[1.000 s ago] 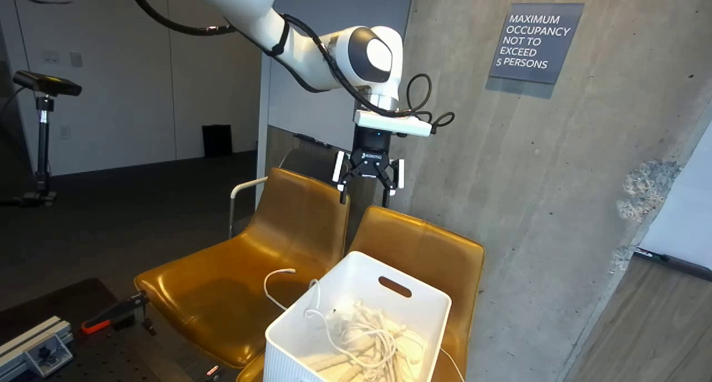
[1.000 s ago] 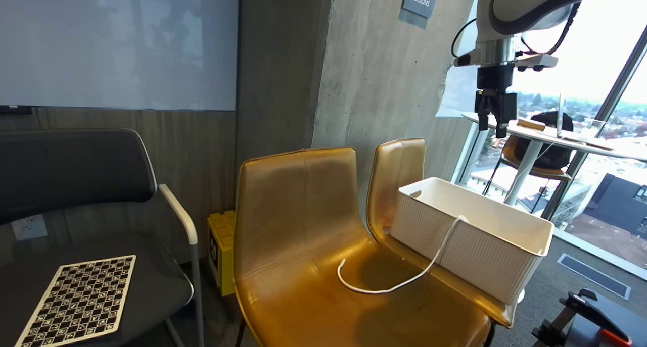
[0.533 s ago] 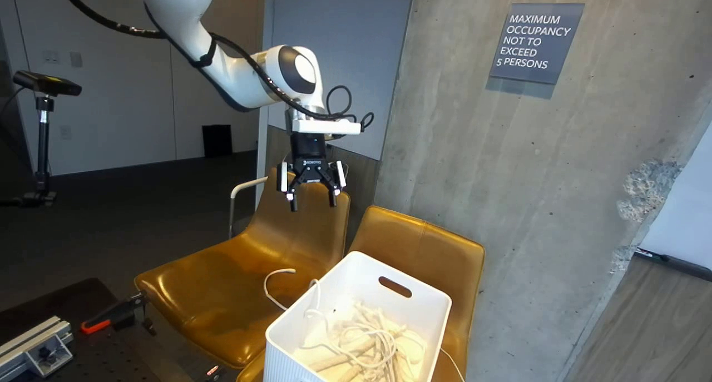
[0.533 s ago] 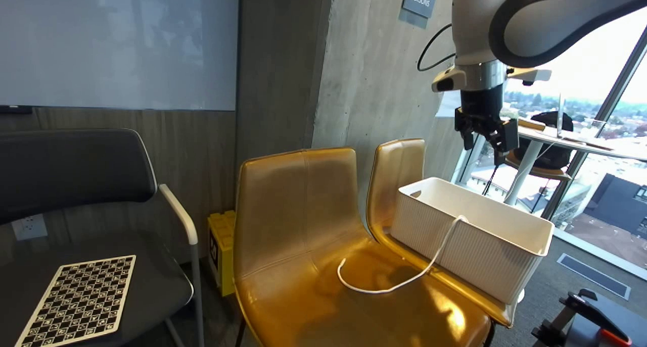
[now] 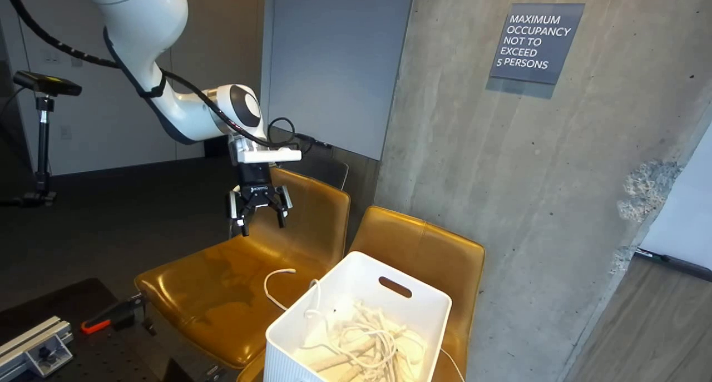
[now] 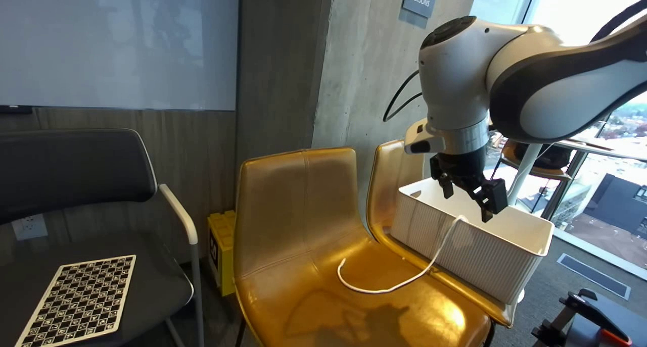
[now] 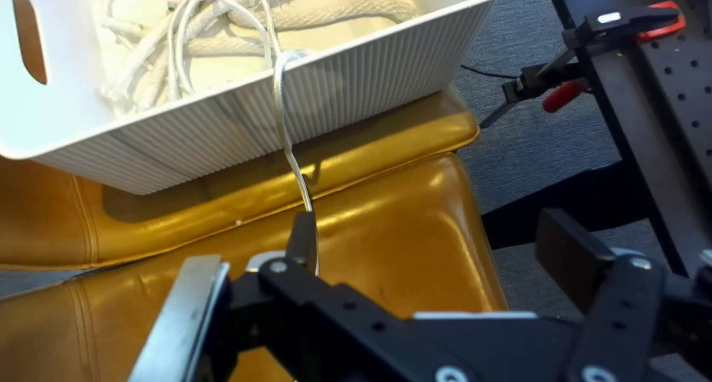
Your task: Put the ropes in the basket
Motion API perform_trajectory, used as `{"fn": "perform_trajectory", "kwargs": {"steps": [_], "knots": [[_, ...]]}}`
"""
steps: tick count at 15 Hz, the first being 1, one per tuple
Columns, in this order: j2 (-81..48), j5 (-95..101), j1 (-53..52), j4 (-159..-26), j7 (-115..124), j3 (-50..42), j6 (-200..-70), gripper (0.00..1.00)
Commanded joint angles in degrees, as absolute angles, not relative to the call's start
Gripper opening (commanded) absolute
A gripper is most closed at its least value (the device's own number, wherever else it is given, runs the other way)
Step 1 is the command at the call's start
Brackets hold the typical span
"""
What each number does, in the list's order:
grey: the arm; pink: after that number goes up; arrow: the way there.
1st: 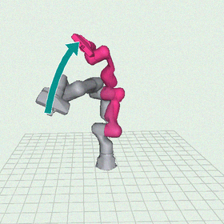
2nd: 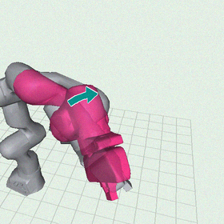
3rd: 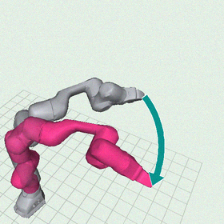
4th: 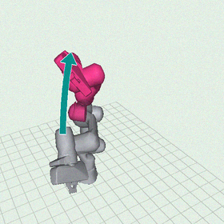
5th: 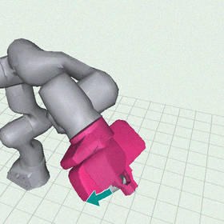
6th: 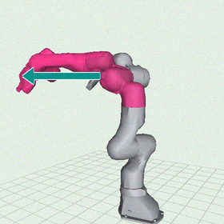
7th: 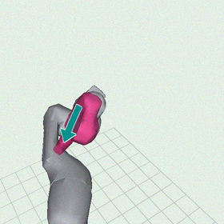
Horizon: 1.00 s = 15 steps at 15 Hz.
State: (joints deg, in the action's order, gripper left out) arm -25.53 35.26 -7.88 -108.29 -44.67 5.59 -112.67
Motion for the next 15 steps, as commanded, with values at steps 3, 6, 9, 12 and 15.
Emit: {"fn": "perform_trajectory", "kwargs": {"steps": [3,6,9,12,15], "knots": [[-34.4,33.8,-7.8,-98.6,-46.4,7.2,-112.8,1.00],[-40.0,33.0,-7.7,-92.6,-47.3,7.1,-112.7,1.00],[-44.9,31.9,-7.5,-88.9,-47.9,6.9,-113.3,1.00],[-48.0,32.3,-7.7,-88.7,-47.6,6.6,-115.2,1.00],[-51.6,33.1,-7.9,-88.2,-47.1,5.8,-118.1,1.00]]}}
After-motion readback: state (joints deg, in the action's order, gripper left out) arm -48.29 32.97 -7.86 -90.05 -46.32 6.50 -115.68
